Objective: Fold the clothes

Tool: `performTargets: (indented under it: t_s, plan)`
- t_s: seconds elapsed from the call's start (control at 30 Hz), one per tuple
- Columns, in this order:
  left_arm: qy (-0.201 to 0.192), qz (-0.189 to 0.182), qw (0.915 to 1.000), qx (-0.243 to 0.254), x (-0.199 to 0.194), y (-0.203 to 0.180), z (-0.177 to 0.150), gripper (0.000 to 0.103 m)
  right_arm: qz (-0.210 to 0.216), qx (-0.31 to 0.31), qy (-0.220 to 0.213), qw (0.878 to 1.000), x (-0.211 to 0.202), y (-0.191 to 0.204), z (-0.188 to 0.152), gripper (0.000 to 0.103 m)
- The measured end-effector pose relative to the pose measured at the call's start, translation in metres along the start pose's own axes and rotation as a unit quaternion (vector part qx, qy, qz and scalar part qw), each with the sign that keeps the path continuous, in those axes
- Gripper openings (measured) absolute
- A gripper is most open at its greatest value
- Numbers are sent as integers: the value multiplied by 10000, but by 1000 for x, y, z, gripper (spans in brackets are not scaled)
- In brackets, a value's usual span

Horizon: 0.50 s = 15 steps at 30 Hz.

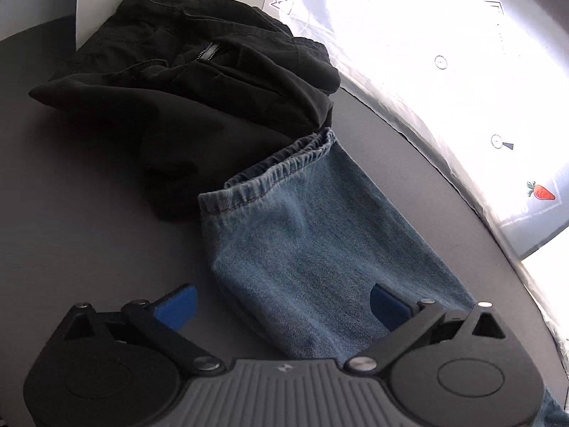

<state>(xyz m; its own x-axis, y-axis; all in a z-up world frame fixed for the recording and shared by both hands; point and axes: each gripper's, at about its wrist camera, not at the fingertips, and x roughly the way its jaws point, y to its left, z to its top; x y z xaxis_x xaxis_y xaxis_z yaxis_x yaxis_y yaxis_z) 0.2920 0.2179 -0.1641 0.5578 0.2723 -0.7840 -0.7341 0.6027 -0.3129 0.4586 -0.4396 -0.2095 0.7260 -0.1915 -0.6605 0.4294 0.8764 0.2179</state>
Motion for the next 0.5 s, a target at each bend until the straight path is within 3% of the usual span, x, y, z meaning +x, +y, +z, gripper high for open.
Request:
performTargets:
  t_s: [0.17,0.3,0.4,0.5]
  plan:
    - [-133,328,9989,-299,8,30,-1,101,-234,1230,55,9921,8,-59,4,89]
    - [-350,441,9984,-32,38,20,19,101,-167,2068,-103,9782,29,-95,23,89]
    - [-259,459,9986,66,60,12,30,100,-34,2413,-193,9703,52,-111,44,89]
    - [-232,622,9977,125,79,2,34,99,-167,2422,-102,9700,76,-117,62,94]
